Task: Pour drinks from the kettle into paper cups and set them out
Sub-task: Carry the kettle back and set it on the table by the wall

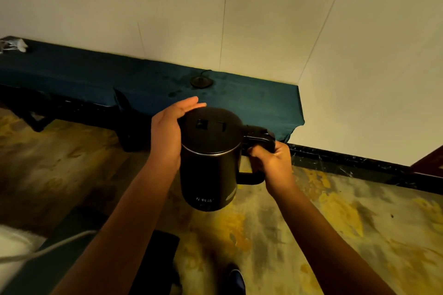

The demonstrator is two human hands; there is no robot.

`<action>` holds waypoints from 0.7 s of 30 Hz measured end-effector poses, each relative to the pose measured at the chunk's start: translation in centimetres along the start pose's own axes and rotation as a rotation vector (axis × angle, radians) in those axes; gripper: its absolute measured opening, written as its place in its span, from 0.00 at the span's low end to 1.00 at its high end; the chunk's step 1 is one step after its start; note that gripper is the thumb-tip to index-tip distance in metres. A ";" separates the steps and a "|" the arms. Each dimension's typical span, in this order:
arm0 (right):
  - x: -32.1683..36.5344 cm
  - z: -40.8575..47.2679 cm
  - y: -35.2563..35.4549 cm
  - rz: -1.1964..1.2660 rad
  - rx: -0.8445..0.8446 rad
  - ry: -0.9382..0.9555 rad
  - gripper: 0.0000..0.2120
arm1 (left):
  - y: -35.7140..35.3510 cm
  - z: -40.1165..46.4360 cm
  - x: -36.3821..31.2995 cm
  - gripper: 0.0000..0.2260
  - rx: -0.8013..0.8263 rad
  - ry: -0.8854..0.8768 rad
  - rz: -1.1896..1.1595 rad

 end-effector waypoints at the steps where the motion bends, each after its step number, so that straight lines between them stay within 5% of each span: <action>1: 0.0 1.1 0.4 0.008 0.005 0.000 0.09 | -0.8 0.8 0.2 0.14 0.008 0.001 -0.006; 3: 0.0 3.8 1.3 0.008 0.011 0.006 0.03 | -2.6 2.5 0.4 0.12 0.003 -0.006 -0.002; 8: 0.3 10.5 3.6 0.017 0.023 0.033 0.05 | -7.0 7.3 1.1 0.13 -0.024 -0.024 0.012; 11: 0.3 14.0 4.4 0.011 0.031 0.031 0.15 | -8.6 10.0 1.7 0.15 -0.034 -0.038 0.014; 21: -1.6 24.6 3.1 0.040 0.080 0.035 0.17 | -10.6 20.7 4.0 0.18 -0.045 -0.019 0.019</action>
Point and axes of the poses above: each hand's wrist, its own z-axis towards the middle knuckle, its own y-axis out of the back of the hand, x = y × z, the point moved 4 cm from there along z, towards the middle knuckle, and after that the axes turned 2 degrees about z, right-handed, at the moved point
